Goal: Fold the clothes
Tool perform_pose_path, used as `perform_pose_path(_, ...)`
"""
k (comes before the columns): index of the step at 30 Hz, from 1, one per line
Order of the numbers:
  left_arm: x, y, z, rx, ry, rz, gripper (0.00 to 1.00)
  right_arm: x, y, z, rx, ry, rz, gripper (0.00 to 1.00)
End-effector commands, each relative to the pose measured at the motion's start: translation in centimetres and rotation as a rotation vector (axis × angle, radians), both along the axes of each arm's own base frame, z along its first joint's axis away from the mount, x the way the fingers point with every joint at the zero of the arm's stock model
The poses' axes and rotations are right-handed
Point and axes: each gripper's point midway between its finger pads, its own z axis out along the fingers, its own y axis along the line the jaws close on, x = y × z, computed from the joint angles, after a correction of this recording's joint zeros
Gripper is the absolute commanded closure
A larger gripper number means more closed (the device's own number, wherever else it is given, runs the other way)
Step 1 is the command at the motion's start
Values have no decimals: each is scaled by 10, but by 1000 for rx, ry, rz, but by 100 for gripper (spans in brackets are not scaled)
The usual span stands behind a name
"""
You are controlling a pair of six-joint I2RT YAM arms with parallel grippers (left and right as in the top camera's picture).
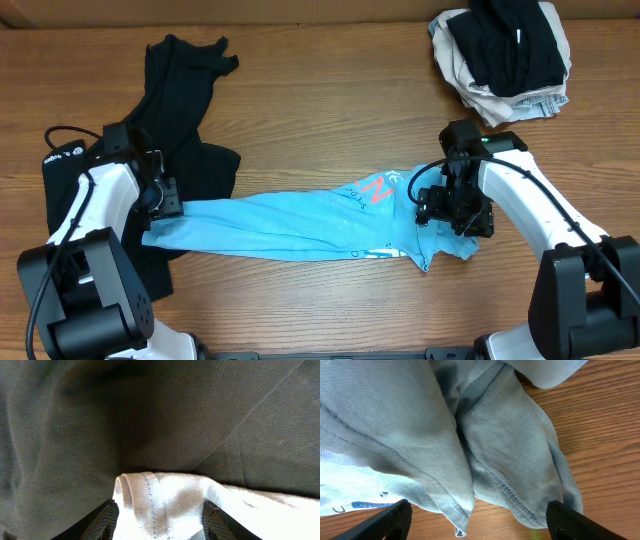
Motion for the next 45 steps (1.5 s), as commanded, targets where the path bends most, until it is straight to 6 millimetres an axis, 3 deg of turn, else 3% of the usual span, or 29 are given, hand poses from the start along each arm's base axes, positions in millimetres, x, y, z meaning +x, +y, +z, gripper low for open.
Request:
perform_pose_path(1, -8, -5, -6, -21, 9, -14, 46, 9, 0, 8, 6, -43, 2, 10)
perform_pose_path(6, -11, -6, -13, -22, 8, -13, 52, 10, 0, 8, 6, -44, 3, 10)
perform_pose_path(12, -7, -6, -14, -17, -11, -14, 96, 10, 0, 8, 6, -44, 3, 10)
perform_pose_path(17, -1, -13, 3, -69, -16, -20, 96, 10, 0, 8, 6, -47, 2, 10)
perform_pose_path(22, 9, -16, 46, -72, -33, 7, 96, 12, 2, 9, 16, -50, -14, 10)
perform_pose_path(24, 21, -36, 89, -101, -78, -13, 96, 19, 4, 14, 36, -71, -39, 11)
perform_pose_path(28, 30, -73, 118, -126, -97, -107, 96, 36, 2, 26, 54, -124, -61, 12)
perform_pose_path(36, 19, -170, 110, -170, -30, -286, 96, 68, -19, 44, 62, -228, -133, 12)
perform_pose_path(45, 4, -277, 107, -217, -83, -425, 96, 86, -75, 46, 68, -303, -289, 12)
